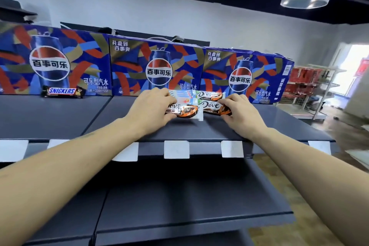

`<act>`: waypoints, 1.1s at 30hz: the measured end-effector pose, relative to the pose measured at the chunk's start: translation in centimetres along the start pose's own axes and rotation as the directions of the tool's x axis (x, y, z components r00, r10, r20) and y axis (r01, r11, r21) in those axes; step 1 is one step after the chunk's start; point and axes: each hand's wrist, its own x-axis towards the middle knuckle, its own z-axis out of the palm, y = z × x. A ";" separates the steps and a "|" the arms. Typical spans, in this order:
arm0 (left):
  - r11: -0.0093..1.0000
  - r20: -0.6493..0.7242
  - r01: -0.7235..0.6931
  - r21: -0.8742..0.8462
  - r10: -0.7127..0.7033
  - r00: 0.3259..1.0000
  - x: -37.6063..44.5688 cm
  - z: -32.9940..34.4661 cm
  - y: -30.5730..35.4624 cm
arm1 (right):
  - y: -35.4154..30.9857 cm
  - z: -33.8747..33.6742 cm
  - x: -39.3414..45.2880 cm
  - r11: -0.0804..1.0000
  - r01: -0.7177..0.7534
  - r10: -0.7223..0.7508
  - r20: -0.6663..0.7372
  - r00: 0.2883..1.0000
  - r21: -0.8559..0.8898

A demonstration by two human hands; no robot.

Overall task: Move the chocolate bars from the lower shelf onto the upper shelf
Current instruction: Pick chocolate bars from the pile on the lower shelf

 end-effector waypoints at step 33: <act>0.995 0.174 0.071 0.067 -0.082 0.981 12.7 9.3 6.1 | 11.6 8.9 13.6 0.944 0.193 -0.241 0.159 0.957 0.266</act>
